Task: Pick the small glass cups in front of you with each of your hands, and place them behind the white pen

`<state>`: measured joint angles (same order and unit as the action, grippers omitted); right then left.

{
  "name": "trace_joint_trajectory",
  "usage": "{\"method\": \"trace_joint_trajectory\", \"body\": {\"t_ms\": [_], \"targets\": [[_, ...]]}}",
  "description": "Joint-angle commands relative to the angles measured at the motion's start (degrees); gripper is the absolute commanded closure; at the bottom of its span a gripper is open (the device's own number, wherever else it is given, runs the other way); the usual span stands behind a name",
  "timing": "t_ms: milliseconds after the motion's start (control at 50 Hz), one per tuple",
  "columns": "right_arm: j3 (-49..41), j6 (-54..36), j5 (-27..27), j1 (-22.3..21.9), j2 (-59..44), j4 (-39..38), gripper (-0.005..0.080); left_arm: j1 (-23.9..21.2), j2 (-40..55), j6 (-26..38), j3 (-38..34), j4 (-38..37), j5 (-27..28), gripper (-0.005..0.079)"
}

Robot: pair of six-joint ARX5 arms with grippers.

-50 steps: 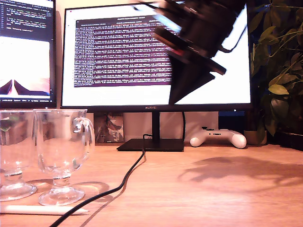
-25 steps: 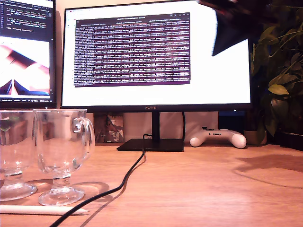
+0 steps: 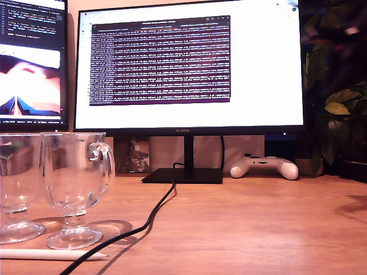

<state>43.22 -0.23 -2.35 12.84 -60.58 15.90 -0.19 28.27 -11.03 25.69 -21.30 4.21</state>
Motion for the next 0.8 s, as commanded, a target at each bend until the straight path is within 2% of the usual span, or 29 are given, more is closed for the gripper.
{"method": "trace_joint_trajectory", "body": {"t_ms": [0,300,340,560,780], "targets": [[-3.2,-0.2,-0.2,-2.1,1.5,-0.3,0.0760,1.2,0.2,-0.1,-1.3,1.2,0.9,0.0762],[-12.3,0.0,0.5,-9.6,12.0,-2.1,0.0760,3.0,0.3,-0.3,-2.1,7.0,1.4,0.0762],[-13.3,0.1,0.6,-10.1,13.2,-2.4,0.0760,3.0,0.3,-2.1,-2.1,8.3,1.4,0.0762],[-17.9,1.6,0.9,-10.5,19.6,-5.7,0.0760,3.0,0.2,0.8,-2.1,8.9,0.2,0.0762],[-21.3,3.7,0.9,-10.5,23.5,-7.2,0.0760,3.0,-0.3,1.0,-3.8,9.5,-0.5,0.0762]]}}
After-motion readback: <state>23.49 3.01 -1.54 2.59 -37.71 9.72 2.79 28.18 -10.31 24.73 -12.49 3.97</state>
